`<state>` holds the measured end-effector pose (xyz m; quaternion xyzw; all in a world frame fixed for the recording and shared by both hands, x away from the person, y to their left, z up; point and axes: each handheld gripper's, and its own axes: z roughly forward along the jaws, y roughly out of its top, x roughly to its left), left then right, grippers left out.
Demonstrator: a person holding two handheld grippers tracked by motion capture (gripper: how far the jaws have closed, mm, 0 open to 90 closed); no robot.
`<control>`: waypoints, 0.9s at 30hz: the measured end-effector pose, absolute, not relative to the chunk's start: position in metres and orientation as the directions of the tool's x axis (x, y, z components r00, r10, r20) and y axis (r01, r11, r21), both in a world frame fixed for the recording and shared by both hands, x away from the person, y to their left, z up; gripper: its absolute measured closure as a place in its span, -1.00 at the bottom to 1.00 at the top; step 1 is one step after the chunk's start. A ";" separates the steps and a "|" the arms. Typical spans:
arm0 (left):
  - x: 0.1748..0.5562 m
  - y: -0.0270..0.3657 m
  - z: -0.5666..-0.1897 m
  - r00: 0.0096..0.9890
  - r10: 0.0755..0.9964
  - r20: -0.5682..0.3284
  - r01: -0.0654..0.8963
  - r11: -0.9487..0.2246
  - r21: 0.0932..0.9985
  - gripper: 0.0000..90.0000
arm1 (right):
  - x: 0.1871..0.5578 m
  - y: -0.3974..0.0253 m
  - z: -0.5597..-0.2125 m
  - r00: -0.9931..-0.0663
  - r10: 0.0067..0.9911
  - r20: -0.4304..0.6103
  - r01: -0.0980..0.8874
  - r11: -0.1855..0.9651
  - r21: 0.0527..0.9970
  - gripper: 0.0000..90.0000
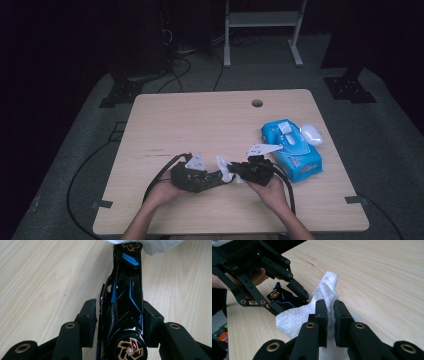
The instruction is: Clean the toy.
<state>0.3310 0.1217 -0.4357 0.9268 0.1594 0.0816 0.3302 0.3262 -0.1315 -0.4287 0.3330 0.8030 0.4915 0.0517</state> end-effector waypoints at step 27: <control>0.334 0.129 -0.422 0.933 0.338 0.120 0.225 -0.811 0.541 0.15 | 0.329 -0.135 -0.428 -0.761 0.589 0.271 0.496 0.260 0.829 0.82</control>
